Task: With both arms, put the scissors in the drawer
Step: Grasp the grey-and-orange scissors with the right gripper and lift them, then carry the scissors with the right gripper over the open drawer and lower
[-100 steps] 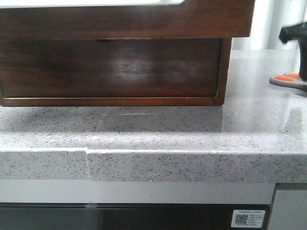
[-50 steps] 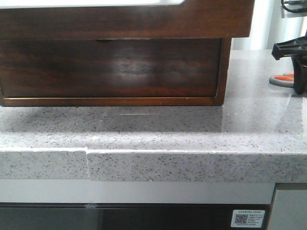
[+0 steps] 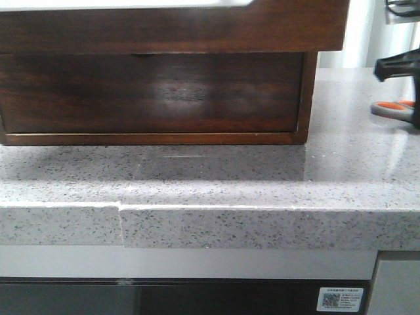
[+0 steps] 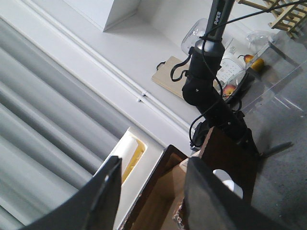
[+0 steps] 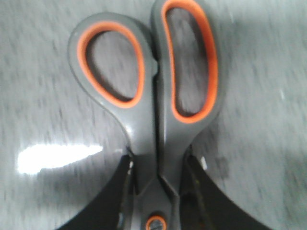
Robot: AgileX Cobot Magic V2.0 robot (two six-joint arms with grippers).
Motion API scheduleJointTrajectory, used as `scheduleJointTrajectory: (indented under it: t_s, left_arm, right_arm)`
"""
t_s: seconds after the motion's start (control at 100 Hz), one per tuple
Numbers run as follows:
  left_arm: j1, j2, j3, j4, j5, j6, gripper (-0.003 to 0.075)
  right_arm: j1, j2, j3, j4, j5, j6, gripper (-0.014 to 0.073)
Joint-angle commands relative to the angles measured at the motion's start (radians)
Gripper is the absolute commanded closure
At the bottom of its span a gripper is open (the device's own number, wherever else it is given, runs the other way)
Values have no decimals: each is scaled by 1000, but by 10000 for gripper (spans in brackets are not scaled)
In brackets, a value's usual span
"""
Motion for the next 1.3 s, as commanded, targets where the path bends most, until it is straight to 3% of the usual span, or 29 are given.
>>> scheduleJointTrajectory:
  t_s: [0.0,0.24,0.5,0.74,0.97,1.1,1.29]
  left_arm:
    - [-8,3,-31,-57,-27,-14,426]
    - [-8,3,-31,-57,-27,-14,426]
    - [-8,3,-31,-57,-27,-14,426]
    - [-8,3,-31,-57,-27,-14,426]
    - [-8,3,-31,-57,-27,-14,426]
    - [-8,3,-31,-57,-27,-14,426]
    - [-8,3,-31,-57,-27,-14,426]
  right_arm:
    - [-3,-117,-24,-8,-8,-10,673]
    - [-3,-381,-93,122,-77,-133,673]
    - [77,-531,-214,451,-84,-535,673]
    - [371,-535,-232,458,-130,-789,672]
    - [669,-447,-232,454,-282,-975,673]
    - [731,-364,-232,433,-360,-991,673]
    - [734,-267,-232,427,-377,-991,673]
